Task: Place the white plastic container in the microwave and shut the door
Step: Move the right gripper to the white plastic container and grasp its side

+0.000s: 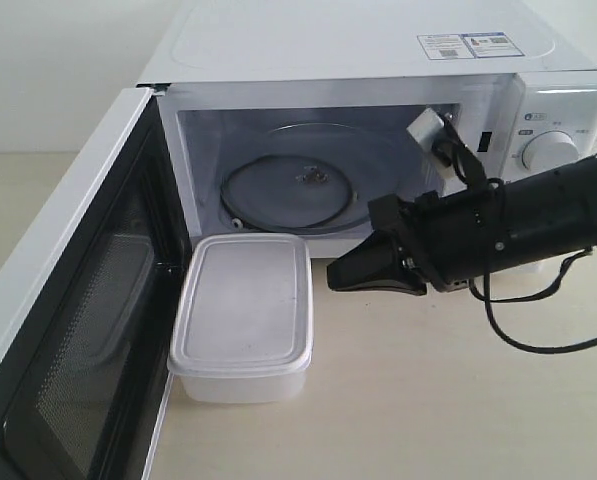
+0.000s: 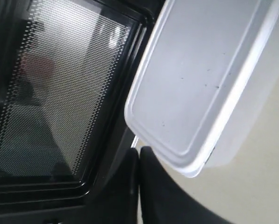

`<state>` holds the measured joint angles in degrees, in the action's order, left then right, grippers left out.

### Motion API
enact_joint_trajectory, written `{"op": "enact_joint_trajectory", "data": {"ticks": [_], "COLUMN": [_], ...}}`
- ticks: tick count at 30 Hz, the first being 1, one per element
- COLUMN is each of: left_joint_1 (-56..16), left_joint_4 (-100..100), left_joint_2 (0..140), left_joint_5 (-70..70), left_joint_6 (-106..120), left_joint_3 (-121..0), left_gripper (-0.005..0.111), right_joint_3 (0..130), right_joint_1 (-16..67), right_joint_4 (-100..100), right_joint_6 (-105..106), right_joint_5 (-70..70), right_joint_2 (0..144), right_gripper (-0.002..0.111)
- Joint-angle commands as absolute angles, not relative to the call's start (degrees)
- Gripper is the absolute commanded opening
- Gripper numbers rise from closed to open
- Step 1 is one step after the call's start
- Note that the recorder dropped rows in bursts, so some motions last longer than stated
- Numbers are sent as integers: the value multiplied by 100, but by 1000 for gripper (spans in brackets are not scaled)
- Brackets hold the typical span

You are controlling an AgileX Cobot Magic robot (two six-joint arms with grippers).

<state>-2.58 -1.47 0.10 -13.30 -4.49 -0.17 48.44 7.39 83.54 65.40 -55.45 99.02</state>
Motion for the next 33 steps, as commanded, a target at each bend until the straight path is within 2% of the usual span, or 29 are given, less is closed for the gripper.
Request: {"op": "enact_joint_trajectory", "data": {"ticks": [1, 4, 6, 8, 12, 14, 24, 33], "left_joint_1": [-242, -242, -242, -242, -242, -242, -242, -242], "left_joint_4": [-160, -160, -160, -160, -160, -160, -160, -160], "left_joint_2": [0, 0, 0, 0, 0, 0, 0, 0], "left_joint_5": [-1328, -1328, -1328, -1328, -1328, -1328, -1328, -1328], "left_joint_6": [-489, -489, -489, -489, -489, -489, -489, -489], "left_joint_3": [0, 0, 0, 0, 0, 0, 0, 0], "left_gripper": [4, 4, 4, 4, 4, 4, 4, 4], "right_joint_3": [5152, 5213, 5213, 5213, 5213, 5213, 5213, 5224], "right_joint_1": [734, 734, 734, 734, 749, 824, 1152, 1268], "right_joint_4": [8668, 8833, 8881, 8881, 8881, 8851, 9092, 9724], "right_joint_6": [6921, 7137, 7281, 7393, 7393, 7369, 7498, 7855], "right_joint_5": [-5829, -5839, -5820, -5789, -5775, -5503, -4563, -4550], "right_joint_2": [10498, 10757, 10847, 10877, 10877, 10877, 10877, 11257], "right_gripper": [0, 0, 5, 16, 51, 60, 57, 57]}}
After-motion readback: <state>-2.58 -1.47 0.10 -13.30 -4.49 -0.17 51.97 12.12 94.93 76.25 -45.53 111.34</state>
